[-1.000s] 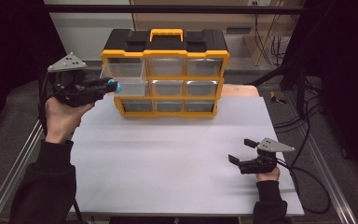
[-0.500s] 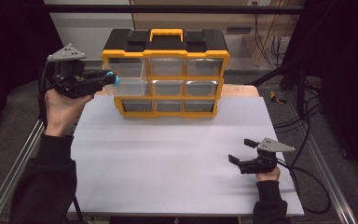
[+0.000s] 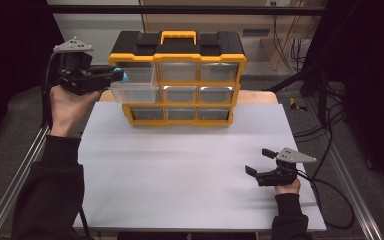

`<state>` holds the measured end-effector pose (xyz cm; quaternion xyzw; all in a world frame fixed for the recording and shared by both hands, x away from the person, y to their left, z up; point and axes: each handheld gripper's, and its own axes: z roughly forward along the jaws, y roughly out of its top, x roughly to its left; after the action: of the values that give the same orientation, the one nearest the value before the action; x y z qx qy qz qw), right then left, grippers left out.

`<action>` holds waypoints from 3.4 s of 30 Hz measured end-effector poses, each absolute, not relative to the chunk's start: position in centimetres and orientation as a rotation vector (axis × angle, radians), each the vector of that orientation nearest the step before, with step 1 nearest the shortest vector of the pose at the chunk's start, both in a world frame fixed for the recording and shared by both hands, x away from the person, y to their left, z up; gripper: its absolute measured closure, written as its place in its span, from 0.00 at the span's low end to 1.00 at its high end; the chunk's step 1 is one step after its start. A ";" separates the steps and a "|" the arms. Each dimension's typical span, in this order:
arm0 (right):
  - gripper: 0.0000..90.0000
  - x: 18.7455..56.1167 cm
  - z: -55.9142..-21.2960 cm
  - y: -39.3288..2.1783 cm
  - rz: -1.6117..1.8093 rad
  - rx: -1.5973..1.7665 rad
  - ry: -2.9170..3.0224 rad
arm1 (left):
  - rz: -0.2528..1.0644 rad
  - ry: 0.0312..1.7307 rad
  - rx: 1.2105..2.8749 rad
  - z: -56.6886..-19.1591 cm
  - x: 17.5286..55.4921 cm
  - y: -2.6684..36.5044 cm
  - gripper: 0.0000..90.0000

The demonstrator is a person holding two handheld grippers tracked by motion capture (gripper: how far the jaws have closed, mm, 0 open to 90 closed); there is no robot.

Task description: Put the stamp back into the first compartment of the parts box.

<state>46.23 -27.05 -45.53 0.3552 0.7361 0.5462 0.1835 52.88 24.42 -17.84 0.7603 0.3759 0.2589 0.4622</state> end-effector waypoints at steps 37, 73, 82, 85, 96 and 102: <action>0.03 46.2 -45.5 -27.1 1.542 1.006 2.076 | 0.650 0.978 1.908 -19.8 56.7 23.2 0.80; 0.03 46.2 -45.5 -27.2 1.543 1.005 2.073 | 0.672 0.991 1.835 -20.9 56.0 23.7 0.51; 0.03 46.2 -45.5 -27.2 1.541 1.005 2.074 | 0.672 0.903 1.747 -21.3 53.2 24.2 0.22; 0.03 46.2 -45.5 -27.2 1.544 1.005 2.073 | 0.659 0.882 1.728 -21.8 52.4 24.3 0.12; 0.03 46.2 -45.5 -27.1 1.546 1.005 2.074 | 0.635 0.832 1.705 -25.3 49.7 25.3 0.00; 0.03 46.2 -45.5 -27.1 1.547 1.003 2.074 | 0.597 0.806 1.681 -28.3 48.6 26.2 0.00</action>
<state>46.17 -27.14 -45.49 0.3555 0.7348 0.5481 0.1822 48.65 26.18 -28.25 0.7124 0.3416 0.2533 0.5582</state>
